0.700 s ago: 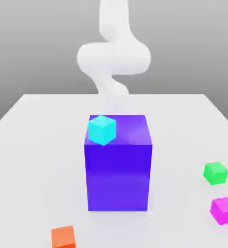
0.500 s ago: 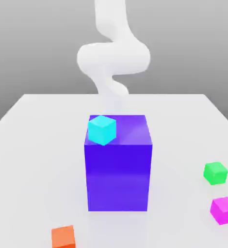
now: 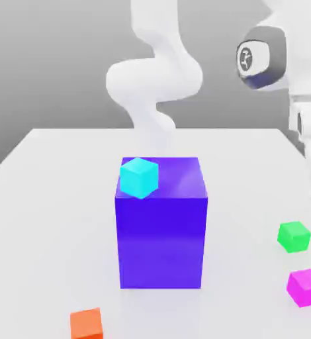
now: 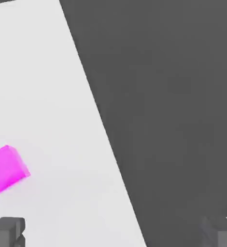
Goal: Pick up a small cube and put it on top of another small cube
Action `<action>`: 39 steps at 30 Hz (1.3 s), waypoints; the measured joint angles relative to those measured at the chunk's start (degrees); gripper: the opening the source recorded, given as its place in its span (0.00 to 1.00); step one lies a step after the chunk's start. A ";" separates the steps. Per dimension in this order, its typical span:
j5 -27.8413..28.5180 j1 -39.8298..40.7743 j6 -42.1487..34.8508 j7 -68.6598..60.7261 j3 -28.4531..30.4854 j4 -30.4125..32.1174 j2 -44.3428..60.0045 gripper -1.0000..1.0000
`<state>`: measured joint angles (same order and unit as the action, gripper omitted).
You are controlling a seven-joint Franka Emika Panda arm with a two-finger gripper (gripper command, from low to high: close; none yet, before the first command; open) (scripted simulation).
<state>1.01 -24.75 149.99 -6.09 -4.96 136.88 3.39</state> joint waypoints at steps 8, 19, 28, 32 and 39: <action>5.71 -3.23 7.55 -9.71 -2.43 0.50 16.80 0.50; 7.16 -4.31 11.10 -8.99 -1.26 -0.44 21.66 0.00; 2.64 -7.55 3.43 -5.06 -7.22 9.65 3.79 0.00; -1.37 -14.00 2.64 -2.01 -10.29 16.43 -4.00 0.00; 4.20 -17.35 12.36 3.29 -5.63 17.33 5.08 1.00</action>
<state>5.22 -42.10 162.35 -2.80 -10.59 154.21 8.47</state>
